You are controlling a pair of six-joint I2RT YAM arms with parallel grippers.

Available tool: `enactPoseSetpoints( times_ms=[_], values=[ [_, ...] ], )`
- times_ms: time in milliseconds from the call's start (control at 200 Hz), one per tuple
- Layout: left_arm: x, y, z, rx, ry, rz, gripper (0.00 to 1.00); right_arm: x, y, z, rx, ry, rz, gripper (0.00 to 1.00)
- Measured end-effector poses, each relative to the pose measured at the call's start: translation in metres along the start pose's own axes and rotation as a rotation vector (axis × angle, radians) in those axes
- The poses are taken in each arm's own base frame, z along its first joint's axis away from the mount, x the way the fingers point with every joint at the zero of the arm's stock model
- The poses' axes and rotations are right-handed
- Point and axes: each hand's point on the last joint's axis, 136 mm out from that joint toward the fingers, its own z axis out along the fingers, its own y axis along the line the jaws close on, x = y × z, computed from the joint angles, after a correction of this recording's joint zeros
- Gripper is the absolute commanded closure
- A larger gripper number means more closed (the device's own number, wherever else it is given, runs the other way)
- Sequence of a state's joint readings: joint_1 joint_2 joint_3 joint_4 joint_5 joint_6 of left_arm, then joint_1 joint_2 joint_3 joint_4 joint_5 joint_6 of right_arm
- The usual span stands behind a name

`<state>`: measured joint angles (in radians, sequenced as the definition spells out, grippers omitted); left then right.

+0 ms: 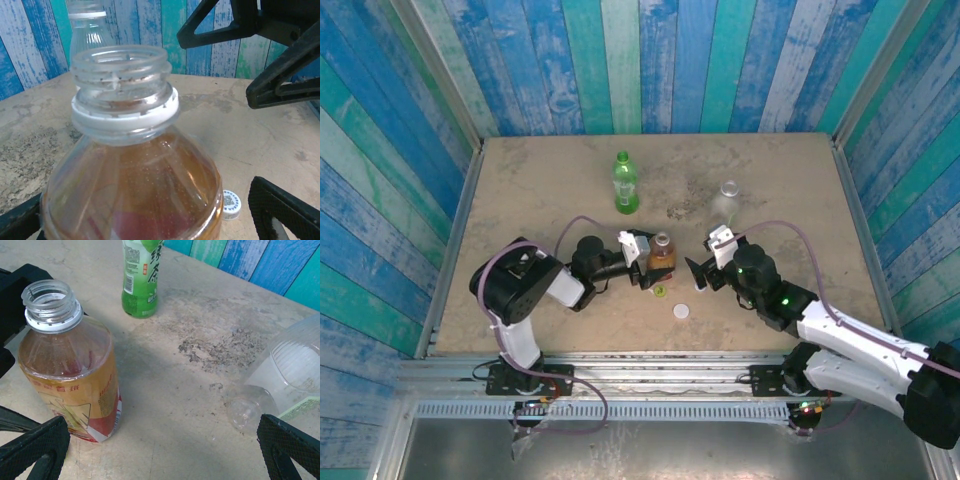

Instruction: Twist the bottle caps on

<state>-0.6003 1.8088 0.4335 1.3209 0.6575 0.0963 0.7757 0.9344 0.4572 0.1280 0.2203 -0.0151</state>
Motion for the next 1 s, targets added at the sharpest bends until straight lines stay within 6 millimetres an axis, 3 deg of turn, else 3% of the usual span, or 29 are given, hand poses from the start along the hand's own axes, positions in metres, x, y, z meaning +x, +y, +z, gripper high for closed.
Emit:
enactPoseSetpoints(
  times_ms=[280,531,631,1001],
  values=[
    [-0.008,0.002,-0.001,-0.013,-0.059,0.022,0.19,0.007,0.001,0.004,0.0,0.027,-0.006,0.0],
    [-0.005,0.004,0.003,-0.013,-0.052,0.023,0.21,0.013,0.002,0.008,0.0,0.05,-0.011,0.0],
    [-0.003,0.006,0.005,-0.014,-0.047,0.022,0.3,0.016,0.002,0.01,0.0,0.059,-0.01,0.0],
    [0.0,0.006,0.007,-0.005,-0.043,0.01,0.42,0.017,-0.012,0.004,0.079,0.062,0.143,0.0]
  ],
)
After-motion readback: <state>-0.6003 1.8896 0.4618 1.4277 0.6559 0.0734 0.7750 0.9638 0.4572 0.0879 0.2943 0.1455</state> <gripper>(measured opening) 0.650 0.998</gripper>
